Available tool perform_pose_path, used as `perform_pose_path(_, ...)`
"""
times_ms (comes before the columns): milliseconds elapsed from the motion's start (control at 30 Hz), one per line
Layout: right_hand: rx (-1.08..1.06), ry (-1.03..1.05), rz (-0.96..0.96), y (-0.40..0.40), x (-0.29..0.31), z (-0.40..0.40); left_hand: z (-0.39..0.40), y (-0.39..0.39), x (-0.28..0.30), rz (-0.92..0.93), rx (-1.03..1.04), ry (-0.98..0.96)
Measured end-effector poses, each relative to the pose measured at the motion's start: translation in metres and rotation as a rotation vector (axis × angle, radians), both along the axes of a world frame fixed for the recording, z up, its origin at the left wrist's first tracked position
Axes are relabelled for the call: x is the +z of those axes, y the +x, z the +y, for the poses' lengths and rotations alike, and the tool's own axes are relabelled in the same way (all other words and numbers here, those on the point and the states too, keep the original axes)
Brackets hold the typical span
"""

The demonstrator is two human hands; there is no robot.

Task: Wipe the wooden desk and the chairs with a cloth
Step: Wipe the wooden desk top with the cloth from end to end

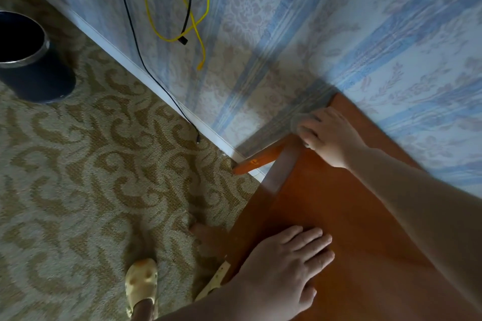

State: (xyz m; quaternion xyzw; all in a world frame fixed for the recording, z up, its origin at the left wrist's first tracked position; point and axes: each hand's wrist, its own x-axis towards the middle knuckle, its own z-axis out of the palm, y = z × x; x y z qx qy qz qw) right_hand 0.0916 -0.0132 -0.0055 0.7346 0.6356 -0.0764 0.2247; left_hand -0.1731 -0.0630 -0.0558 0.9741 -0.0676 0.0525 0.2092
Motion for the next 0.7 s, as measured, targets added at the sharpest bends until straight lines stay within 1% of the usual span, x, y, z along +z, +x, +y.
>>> perform_pose_path(67, -0.010, 0.014, 0.107, -0.022, 0.001, -0.005, 0.004, 0.007, 0.002, -0.028, 0.004, 0.004)
perform_pose_path(133, 0.070, 0.044, 0.242, -0.032, 0.008, -0.020, 0.009, 0.010, 0.004, -0.036, 0.010, 0.028)
perform_pose_path(167, 0.094, 0.046, 0.250, -0.026, 0.014, -0.021, 0.010, 0.012, 0.004, -0.042, 0.015, 0.039)
perform_pose_path(200, 0.077, 0.052, 0.236, -0.015, 0.019, -0.018, 0.009, 0.012, 0.004, -0.047, 0.018, 0.048)
perform_pose_path(300, 0.012, -0.005, 0.051, 0.027, 0.011, 0.002, 0.004, 0.011, 0.002, -0.017, 0.022, 0.048)
perform_pose_path(367, -0.124, -0.046, -0.022, 0.045, -0.002, 0.015, 0.006, 0.012, 0.002, -0.014, 0.014, 0.041)
perform_pose_path(400, -0.218, 0.013, -0.026, 0.049, -0.009, 0.018, 0.007, 0.013, 0.003, -0.021, 0.013, 0.042)
perform_pose_path(433, -0.326, 0.128, -0.005, 0.048, -0.015, 0.020, 0.007, 0.014, 0.003, -0.028, 0.015, 0.040)
perform_pose_path(500, -0.527, 0.354, 0.085, 0.042, -0.024, 0.014, 0.008, 0.013, 0.003, -0.024, 0.017, 0.033)
perform_pose_path(567, -0.656, 0.530, 0.203, 0.029, -0.024, -0.002, 0.008, 0.012, 0.003, -0.017, 0.023, 0.026)
perform_pose_path(633, -0.785, 0.607, 0.263, 0.015, -0.020, -0.035, 0.007, 0.012, 0.002, -0.013, 0.018, 0.011)
perform_pose_path(700, -0.898, 0.629, 0.235, -0.001, -0.018, -0.078, 0.008, 0.011, 0.005, 0.000, 0.019, 0.016)
